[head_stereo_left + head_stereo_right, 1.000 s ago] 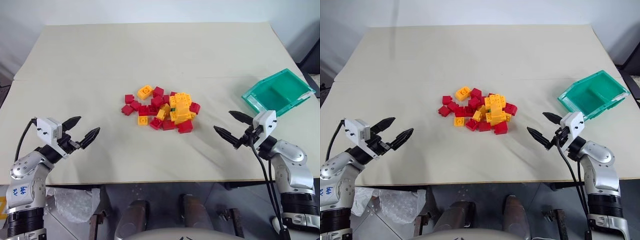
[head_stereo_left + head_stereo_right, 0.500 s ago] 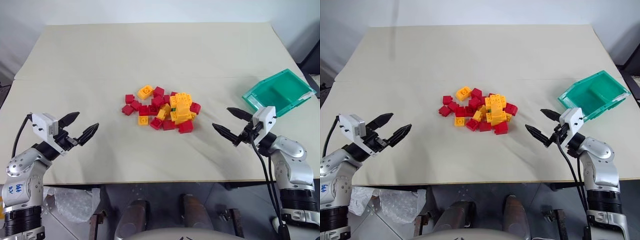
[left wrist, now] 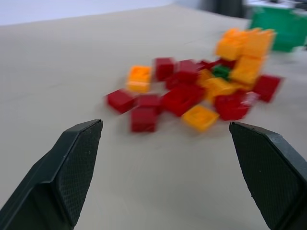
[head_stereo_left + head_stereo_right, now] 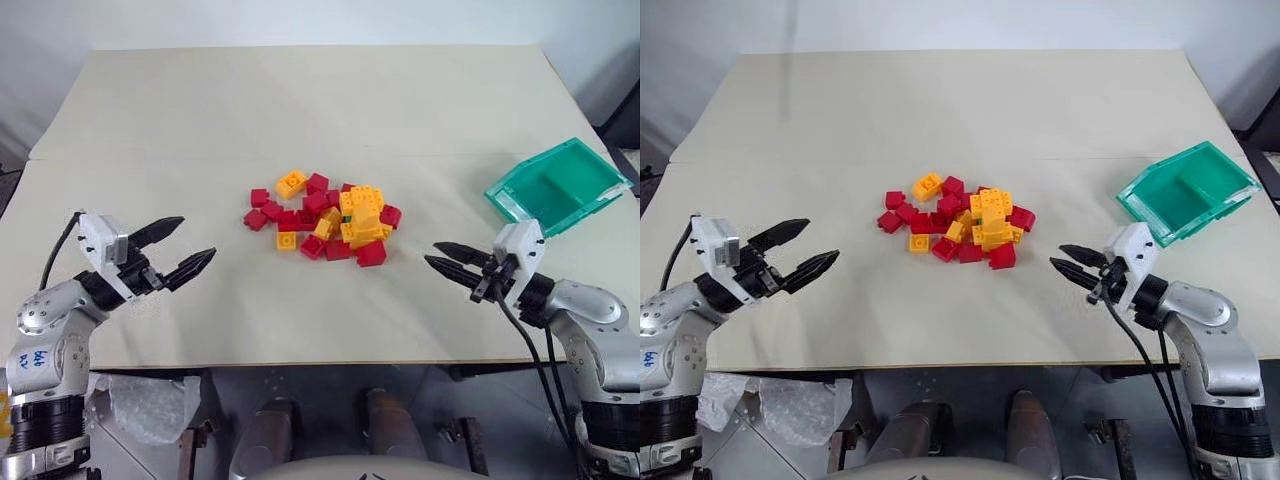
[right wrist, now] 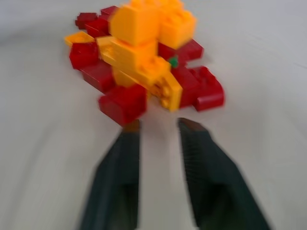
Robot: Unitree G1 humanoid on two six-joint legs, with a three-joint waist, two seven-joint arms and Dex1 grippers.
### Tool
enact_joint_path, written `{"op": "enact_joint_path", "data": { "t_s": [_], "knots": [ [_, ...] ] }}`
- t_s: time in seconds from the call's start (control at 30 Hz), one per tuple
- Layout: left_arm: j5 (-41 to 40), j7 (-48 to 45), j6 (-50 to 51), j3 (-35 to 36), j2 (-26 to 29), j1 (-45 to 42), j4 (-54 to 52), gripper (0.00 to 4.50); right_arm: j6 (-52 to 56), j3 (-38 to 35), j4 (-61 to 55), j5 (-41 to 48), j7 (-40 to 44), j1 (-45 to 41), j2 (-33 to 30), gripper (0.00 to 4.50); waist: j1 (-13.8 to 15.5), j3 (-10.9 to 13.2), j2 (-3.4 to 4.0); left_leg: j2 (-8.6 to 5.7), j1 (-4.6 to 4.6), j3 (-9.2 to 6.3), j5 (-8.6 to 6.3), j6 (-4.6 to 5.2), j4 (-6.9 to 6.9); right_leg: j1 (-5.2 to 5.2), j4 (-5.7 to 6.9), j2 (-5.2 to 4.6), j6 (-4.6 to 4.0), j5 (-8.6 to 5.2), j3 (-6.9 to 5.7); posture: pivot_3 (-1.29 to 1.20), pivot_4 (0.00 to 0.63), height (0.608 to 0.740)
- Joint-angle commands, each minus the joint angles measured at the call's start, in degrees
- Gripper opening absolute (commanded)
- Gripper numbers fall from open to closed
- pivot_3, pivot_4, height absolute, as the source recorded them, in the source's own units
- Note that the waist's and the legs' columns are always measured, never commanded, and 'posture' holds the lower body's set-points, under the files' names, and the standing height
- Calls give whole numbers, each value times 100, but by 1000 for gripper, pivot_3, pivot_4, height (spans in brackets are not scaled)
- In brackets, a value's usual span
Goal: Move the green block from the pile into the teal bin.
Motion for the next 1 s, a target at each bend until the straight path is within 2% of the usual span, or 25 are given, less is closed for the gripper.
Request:
{"op": "enact_joint_path", "data": {
  "t_s": [0.03,0.3,0.5,0.7,0.83,1.0],
  "knots": [
    [-96,-497,-159,-163,100,-304,212,4500,631,296,-876,121,-577,-177,146,72,-3,0,0,0,0,0,-1,-1,0,-1,0,1,0,0,0,0,150,740],
    [126,-1840,-336,-870,403,-935,783,4500,1156,1341,-1326,-216,-1454,-773,842,72,-12,1,-1,-3,-4,-1,-4,4,0,-4,-1,1,-1,0,-3,0,150,740],
    [286,-2137,-556,-1058,480,-1085,975,4500,1304,1998,-1087,-445,-1684,-1175,1308,72,-16,1,0,-1,-7,-1,-4,3,-3,-9,3,4,-1,-1,-1,0,150,740],
    [258,-1882,-625,-975,300,-1010,831,4500,630,2642,643,-1343,-1955,-2038,1859,72,-27,1,-1,-4,-7,0,-5,5,1,-10,8,5,0,0,-1,0,150,740],
    [265,-1690,-687,-904,262,-966,786,4500,70,2534,1682,-1782,-2243,-2499,2178,72,-46,1,-1,-8,-11,1,-4,4,0,-23,41,5,-1,-1,1,0,150,740],
    [242,-1553,-736,-857,269,-884,737,4500,-561,2116,2702,-2111,-2650,-2976,2269,72,-90,1,-1,-9,-11,0,-4,4,0,-24,46,4,-2,-1,1,0,150,740]
  ]
}}
